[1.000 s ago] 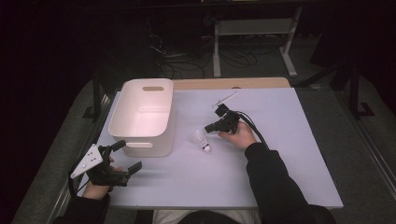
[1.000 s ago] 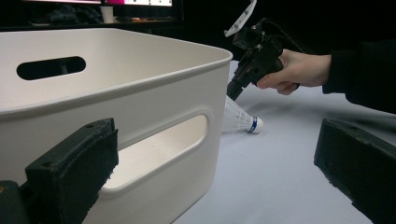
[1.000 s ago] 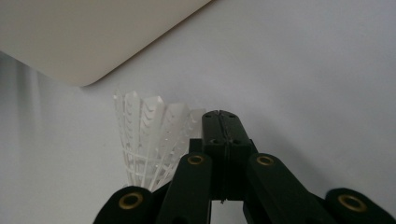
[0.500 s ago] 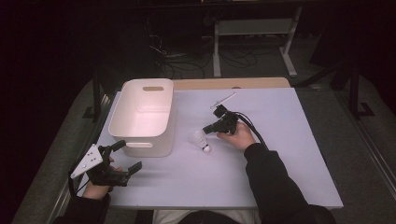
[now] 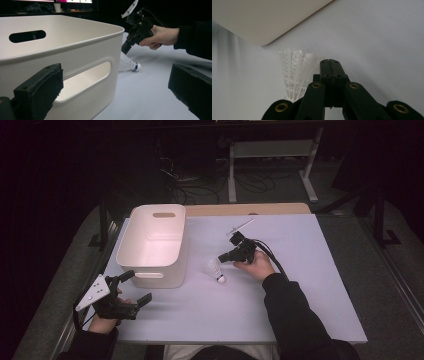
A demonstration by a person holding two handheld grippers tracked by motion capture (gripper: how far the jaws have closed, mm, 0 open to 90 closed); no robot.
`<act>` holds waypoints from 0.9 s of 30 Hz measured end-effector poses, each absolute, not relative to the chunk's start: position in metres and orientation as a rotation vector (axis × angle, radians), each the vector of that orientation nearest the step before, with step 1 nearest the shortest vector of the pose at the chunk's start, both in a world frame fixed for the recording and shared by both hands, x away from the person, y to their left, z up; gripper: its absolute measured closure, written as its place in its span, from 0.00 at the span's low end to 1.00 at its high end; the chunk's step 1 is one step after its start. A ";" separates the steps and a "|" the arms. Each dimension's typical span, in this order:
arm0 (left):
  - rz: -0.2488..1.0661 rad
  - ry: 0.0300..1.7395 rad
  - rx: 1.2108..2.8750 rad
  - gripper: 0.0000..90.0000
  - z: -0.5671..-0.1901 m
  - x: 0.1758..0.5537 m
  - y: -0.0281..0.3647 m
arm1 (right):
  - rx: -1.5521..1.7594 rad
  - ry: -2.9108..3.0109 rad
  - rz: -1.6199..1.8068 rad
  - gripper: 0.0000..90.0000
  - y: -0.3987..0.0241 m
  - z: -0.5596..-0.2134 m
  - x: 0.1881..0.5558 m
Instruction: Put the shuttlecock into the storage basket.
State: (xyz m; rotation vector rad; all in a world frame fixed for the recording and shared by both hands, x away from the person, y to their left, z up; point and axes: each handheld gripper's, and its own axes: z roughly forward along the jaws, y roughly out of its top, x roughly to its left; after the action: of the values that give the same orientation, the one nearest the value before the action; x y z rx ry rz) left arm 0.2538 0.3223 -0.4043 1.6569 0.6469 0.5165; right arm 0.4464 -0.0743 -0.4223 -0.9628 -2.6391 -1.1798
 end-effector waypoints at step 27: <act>0.518 0.646 1.658 0.00 -0.404 0.254 0.322 | -0.936 -2.675 -1.200 0.58 -0.086 -0.382 0.422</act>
State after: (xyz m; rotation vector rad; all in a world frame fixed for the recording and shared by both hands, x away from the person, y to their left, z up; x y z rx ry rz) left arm 0.2536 0.3219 -0.4042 1.6575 0.6464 0.5179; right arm 0.4220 -0.0861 -0.3823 -0.9360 -2.6749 -1.1997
